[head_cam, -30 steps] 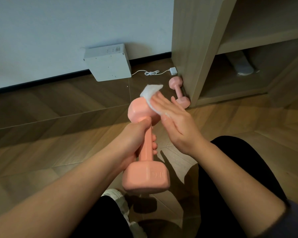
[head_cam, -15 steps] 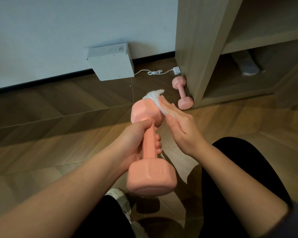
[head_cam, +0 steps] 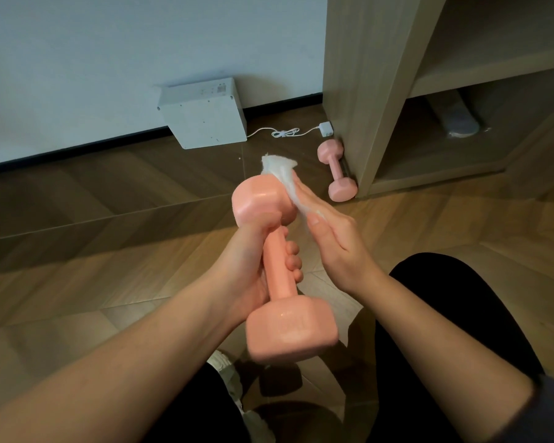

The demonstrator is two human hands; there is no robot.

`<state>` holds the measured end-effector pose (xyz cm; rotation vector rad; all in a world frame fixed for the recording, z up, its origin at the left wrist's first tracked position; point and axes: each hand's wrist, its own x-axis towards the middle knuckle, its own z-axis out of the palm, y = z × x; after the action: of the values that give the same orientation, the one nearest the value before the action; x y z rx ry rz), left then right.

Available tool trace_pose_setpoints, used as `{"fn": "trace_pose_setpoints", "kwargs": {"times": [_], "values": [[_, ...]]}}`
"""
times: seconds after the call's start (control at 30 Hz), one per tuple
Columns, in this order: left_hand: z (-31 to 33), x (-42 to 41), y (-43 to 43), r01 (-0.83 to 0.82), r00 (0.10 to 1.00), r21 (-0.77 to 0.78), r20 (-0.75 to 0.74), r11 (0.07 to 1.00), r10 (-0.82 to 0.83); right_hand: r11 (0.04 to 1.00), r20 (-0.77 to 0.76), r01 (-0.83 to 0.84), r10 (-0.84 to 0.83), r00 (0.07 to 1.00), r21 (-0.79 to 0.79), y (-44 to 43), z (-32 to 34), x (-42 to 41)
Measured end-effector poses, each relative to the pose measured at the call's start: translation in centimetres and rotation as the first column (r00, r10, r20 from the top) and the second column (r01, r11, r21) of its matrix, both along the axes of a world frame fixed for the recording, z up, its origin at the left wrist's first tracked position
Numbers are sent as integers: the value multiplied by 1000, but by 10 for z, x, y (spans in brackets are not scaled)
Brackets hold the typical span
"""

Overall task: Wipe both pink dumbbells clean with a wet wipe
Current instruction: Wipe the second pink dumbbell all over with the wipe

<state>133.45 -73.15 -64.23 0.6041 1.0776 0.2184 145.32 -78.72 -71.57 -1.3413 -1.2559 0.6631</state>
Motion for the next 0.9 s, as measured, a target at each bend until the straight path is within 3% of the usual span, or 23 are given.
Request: {"fn": "trace_pose_setpoints", "kwargs": {"times": [0.2, 0.33, 0.47, 0.63, 0.7, 0.77, 0.83, 0.9], "values": [[-4, -2, -3, -27, 1000, -52, -1, 998, 27, 997, 61, -70, 68, 996, 38, 5, 5, 4], [-2, -4, -1, -66, 998, -126, -1, 990, 67, 998, -53, -41, 39, 998, -38, 2, -1, 4], [-4, -3, -1, -56, 998, -94, -27, 994, 54, 997, -31, -81, 81, 996, 11, 4, 5, -3], [-9, -3, 2, 36, 995, 58, -99, 998, -30, 971, -357, -83, -2, 934, -223, 4, 12, -1], [-15, -3, 4, 148, 966, 258, -246, 955, -83, 952, -529, -120, -50, 847, -282, 5, 19, -2], [-21, -2, 8, 233, 928, 464, -369, 855, -52, 946, -744, -204, -54, 666, -251, 5, 25, 0], [-25, -2, 14, 367, 872, 621, -489, 693, -24, 942, -900, -282, -46, 434, -184, 5, 28, 2], [-26, -2, 17, 516, 797, 674, -603, 528, -9, 936, -955, -315, -60, 291, -154, 5, 28, 4]]}}
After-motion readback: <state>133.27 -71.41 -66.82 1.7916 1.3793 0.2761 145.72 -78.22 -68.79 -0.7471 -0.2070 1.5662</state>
